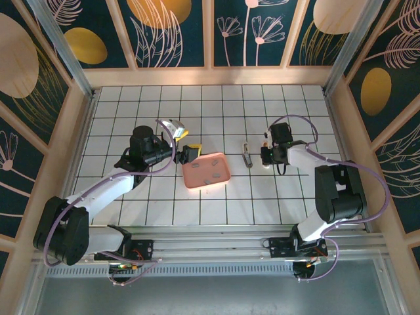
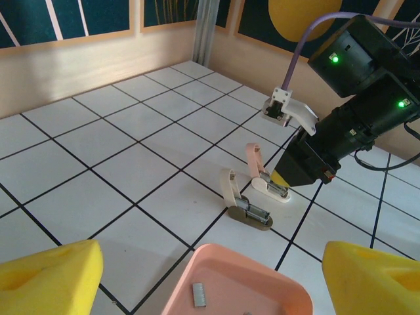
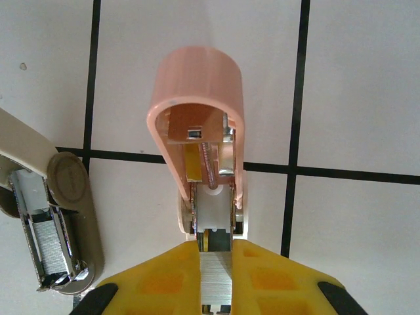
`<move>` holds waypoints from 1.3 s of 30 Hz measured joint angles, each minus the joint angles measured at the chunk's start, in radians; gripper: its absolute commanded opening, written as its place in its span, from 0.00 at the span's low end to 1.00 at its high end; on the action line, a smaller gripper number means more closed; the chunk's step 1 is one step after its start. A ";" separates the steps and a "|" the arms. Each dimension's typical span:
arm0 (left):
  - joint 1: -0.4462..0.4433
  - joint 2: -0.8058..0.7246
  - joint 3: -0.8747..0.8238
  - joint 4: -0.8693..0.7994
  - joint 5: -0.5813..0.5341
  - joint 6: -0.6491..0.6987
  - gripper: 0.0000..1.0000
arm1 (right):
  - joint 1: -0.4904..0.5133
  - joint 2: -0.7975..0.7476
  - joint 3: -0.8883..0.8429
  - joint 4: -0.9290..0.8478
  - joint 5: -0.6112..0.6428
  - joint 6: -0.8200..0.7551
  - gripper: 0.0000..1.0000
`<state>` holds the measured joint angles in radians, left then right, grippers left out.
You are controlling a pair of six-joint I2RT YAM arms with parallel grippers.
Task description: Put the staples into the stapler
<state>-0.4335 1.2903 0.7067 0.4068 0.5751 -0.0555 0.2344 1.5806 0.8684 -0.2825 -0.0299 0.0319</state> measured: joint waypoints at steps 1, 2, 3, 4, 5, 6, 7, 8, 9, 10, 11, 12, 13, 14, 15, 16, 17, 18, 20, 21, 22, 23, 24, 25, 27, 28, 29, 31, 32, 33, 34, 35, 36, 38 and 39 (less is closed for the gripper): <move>0.000 0.000 0.000 0.000 0.000 0.000 0.86 | 0.000 0.000 0.000 0.000 0.000 0.000 0.14; 0.000 0.000 0.000 0.000 0.000 0.000 0.86 | 0.000 0.000 0.000 0.001 0.001 0.000 0.14; 0.000 0.000 0.000 0.000 0.000 0.000 0.86 | 0.000 0.000 0.000 0.002 0.002 0.000 0.14; 0.000 0.000 0.000 0.000 0.000 0.000 0.86 | 0.000 0.002 0.000 0.003 0.002 0.000 0.14; 0.000 0.000 0.000 0.000 0.000 0.000 0.86 | 0.000 0.004 0.000 0.003 0.002 0.000 0.14; 0.000 0.000 0.000 0.000 0.000 0.000 0.86 | 0.000 0.006 0.000 0.003 0.002 0.000 0.14; 0.000 0.000 0.000 0.000 0.000 0.000 0.86 | 0.000 0.008 0.000 0.003 0.002 0.000 0.14; 0.000 0.000 0.000 0.000 0.000 0.000 0.86 | 0.000 0.008 0.000 0.003 0.002 0.000 0.14; 0.000 0.000 0.000 0.000 0.000 0.000 0.86 | 0.000 0.008 0.000 0.005 0.002 0.000 0.14; 0.000 0.000 0.000 0.000 0.000 0.000 0.86 | 0.000 0.008 0.000 0.008 0.002 0.000 0.14; 0.000 0.000 0.000 0.000 0.000 0.000 0.86 | 0.000 0.008 -0.001 0.011 0.002 0.000 0.13; 0.000 0.000 0.000 0.000 0.000 0.000 0.86 | 0.000 0.008 -0.001 0.014 0.002 0.001 0.13; 0.000 0.000 0.000 0.000 0.000 0.000 0.86 | 0.000 0.008 -0.002 0.019 0.002 0.002 0.13; 0.000 0.000 0.000 0.000 0.000 0.000 0.86 | 0.000 0.008 -0.003 0.022 0.001 0.003 0.13; 0.000 0.000 0.000 0.000 0.000 0.000 0.86 | 0.000 0.008 -0.004 0.024 -0.001 0.003 0.13; 0.000 0.000 0.000 0.000 0.000 0.000 0.86 | 0.000 0.008 -0.005 0.025 -0.002 0.003 0.13; 0.000 0.000 0.000 0.000 0.000 0.000 0.86 | 0.000 0.008 -0.005 0.026 -0.005 0.003 0.13; 0.000 0.000 0.000 0.000 0.000 0.000 0.86 | 0.000 0.008 -0.005 0.026 -0.006 0.003 0.13; 0.000 0.000 0.000 0.000 0.000 0.000 0.86 | 0.000 0.008 -0.005 0.026 -0.006 0.003 0.13; 0.000 0.000 0.000 0.000 0.000 0.000 0.86 | 0.000 0.008 -0.005 0.026 -0.006 0.003 0.13; 0.000 0.000 0.000 0.000 0.000 0.000 0.86 | 0.000 0.008 -0.005 0.026 -0.006 0.003 0.13; 0.000 0.000 0.000 0.000 0.000 0.000 0.86 | 0.000 0.008 -0.005 0.026 -0.006 0.003 0.13; 0.000 0.000 0.000 0.000 0.000 0.000 0.86 | 0.000 0.008 -0.005 0.026 -0.008 0.003 0.13; 0.000 0.000 0.000 0.000 0.000 0.000 0.86 | 0.000 0.008 -0.005 0.026 -0.011 0.004 0.13; 0.000 0.000 0.000 0.000 0.000 0.000 0.86 | 0.000 0.008 -0.005 0.025 -0.016 0.005 0.13; 0.000 0.000 0.000 0.000 0.000 0.000 0.86 | 0.000 0.008 -0.005 0.025 -0.017 0.007 0.13; 0.000 0.000 0.000 0.000 0.000 0.000 0.86 | 0.000 0.008 -0.005 0.025 -0.018 0.011 0.13; 0.000 0.000 0.000 0.000 0.000 0.000 0.86 | 0.000 0.006 -0.005 0.024 -0.019 0.023 0.13; 0.000 0.000 0.000 0.000 0.000 0.000 0.86 | 0.000 0.003 -0.005 0.022 -0.021 0.028 0.13; 0.000 0.000 0.000 0.000 0.000 0.000 0.86 | 0.000 -0.004 -0.005 0.018 -0.023 0.036 0.13; 0.000 0.000 0.000 0.000 0.000 0.000 0.86 | 0.000 -0.013 -0.005 0.016 -0.024 0.048 0.13; 0.000 0.000 0.000 0.000 0.000 0.000 0.86 | 0.000 -0.020 -0.005 0.015 -0.024 0.055 0.13; 0.000 0.000 0.000 0.000 0.000 0.000 0.86 | 0.001 -0.030 -0.005 0.015 -0.025 0.064 0.13; 0.000 0.000 0.000 0.000 0.000 0.000 0.86 | 0.002 -0.042 -0.005 0.015 -0.025 0.082 0.13; 0.000 0.000 0.000 0.000 0.000 0.000 0.86 | 0.002 -0.045 -0.005 0.015 -0.025 0.088 0.13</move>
<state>-0.4335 1.2903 0.7067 0.4068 0.5751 -0.0555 0.2367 1.5356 0.8631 -0.2676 -0.0551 0.1196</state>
